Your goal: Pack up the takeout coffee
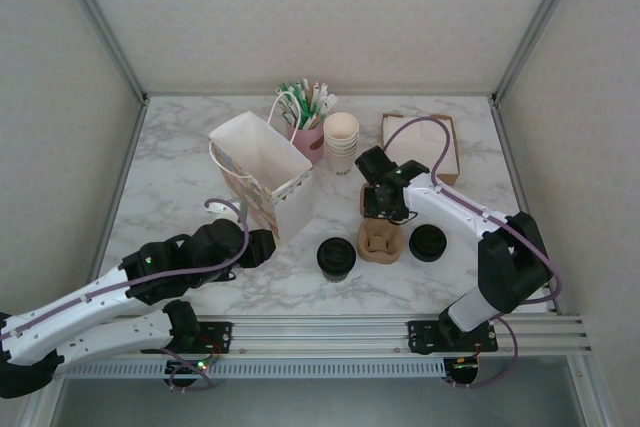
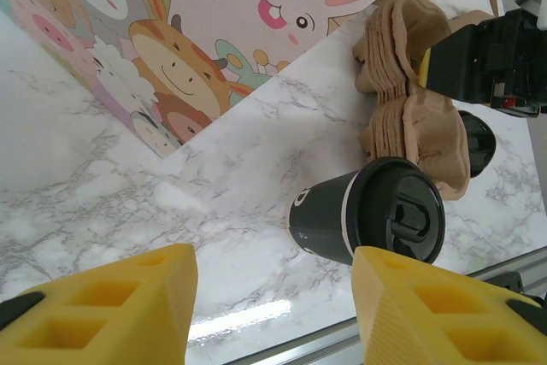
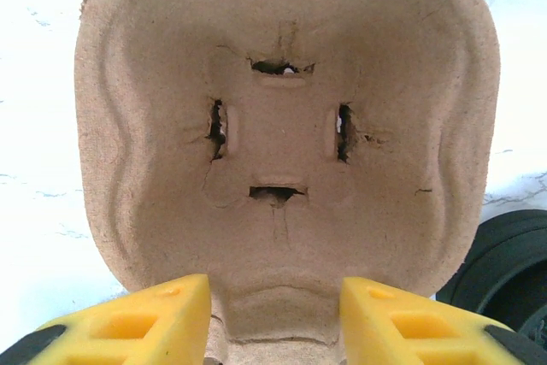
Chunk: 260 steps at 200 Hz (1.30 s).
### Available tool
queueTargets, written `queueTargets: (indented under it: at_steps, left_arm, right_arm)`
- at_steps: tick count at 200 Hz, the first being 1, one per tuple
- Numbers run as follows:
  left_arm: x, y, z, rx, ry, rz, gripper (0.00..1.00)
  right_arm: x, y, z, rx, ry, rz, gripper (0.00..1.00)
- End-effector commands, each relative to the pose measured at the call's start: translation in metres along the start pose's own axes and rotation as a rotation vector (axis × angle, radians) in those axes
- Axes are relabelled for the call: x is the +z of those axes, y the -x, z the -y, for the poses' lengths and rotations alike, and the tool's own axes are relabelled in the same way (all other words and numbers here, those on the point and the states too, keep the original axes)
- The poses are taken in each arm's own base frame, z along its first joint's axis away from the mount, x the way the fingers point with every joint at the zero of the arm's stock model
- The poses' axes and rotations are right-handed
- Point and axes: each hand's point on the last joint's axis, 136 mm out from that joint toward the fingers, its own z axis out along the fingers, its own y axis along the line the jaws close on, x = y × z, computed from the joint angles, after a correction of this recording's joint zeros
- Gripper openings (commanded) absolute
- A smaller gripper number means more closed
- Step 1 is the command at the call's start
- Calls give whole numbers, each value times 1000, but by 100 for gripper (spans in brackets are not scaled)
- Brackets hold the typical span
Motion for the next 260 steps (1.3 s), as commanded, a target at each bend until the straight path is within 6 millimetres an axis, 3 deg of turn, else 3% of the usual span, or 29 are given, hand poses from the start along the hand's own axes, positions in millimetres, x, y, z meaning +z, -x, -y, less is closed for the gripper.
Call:
queueTargets:
  at_steps: [1, 70, 133, 260]
  left_arm:
    - [3, -4, -6, -9, 29, -5, 51]
    - [5, -5, -5, -10, 29, -9, 51]
    - [5, -4, -4, -13, 26, -9, 50]
    - [-1, 5, -6, 14, 59, 18, 50]
  right_arm:
    - [-1, -10, 10, 21, -34, -33, 46]
    - [-2, -16, 13, 30, -48, -39, 45]
    - [-5, -15, 10, 32, -31, -39, 38]
    - [-42, -6, 6, 53, 49, 32, 34]
